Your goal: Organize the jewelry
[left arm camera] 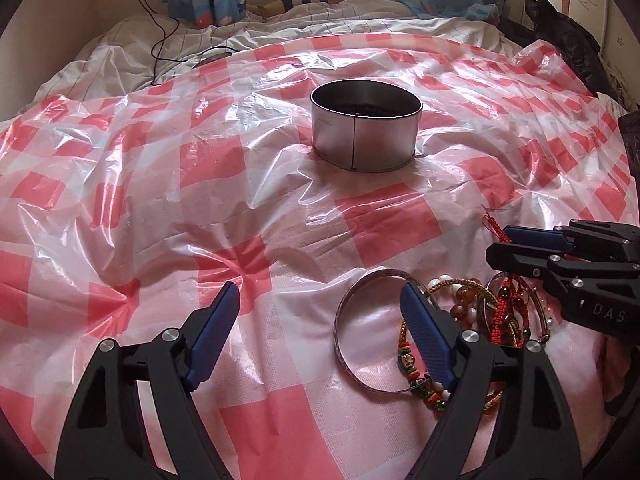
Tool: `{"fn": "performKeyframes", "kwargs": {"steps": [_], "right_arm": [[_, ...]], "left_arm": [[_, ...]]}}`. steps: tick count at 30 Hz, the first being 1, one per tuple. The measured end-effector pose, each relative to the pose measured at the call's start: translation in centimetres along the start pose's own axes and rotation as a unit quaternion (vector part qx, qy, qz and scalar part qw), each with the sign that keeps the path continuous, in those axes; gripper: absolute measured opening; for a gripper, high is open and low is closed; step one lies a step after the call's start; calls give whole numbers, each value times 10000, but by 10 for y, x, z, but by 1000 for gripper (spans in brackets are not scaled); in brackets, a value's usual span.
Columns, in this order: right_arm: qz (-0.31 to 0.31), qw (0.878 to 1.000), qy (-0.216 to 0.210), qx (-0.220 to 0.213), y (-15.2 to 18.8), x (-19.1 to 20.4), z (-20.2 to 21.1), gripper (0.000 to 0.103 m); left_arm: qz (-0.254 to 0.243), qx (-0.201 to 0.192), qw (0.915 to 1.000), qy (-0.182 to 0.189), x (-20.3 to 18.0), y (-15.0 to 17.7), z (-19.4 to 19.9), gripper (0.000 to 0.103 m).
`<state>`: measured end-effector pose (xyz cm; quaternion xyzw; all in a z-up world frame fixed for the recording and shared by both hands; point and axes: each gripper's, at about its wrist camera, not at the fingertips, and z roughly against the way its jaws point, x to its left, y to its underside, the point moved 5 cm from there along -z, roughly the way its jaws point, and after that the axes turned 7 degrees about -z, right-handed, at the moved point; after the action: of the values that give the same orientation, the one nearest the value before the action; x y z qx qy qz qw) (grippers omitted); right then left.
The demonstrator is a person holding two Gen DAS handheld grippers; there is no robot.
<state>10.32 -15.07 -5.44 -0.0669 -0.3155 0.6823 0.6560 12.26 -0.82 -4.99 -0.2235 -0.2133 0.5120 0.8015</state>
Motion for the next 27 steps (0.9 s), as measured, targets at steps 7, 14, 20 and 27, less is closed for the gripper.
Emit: {"fn": "performKeyframes", "kwargs": {"steps": [7, 14, 20, 27], "right_arm": [[194, 9992, 162, -321, -5, 4, 14, 6], [-179, 9950, 378, -904, -21, -21, 40, 5], [-355, 9967, 531, -502, -18, -33, 25, 7], [-352, 9969, 583, -397, -10, -30, 19, 44]], "left_arm": [[-91, 120, 9997, 181, -6, 4, -5, 19], [350, -189, 9983, 419, 9, -1, 7, 5], [423, -5, 9985, 337, 12, 1, -1, 5], [479, 74, 9985, 271, 16, 4, -4, 38]]}}
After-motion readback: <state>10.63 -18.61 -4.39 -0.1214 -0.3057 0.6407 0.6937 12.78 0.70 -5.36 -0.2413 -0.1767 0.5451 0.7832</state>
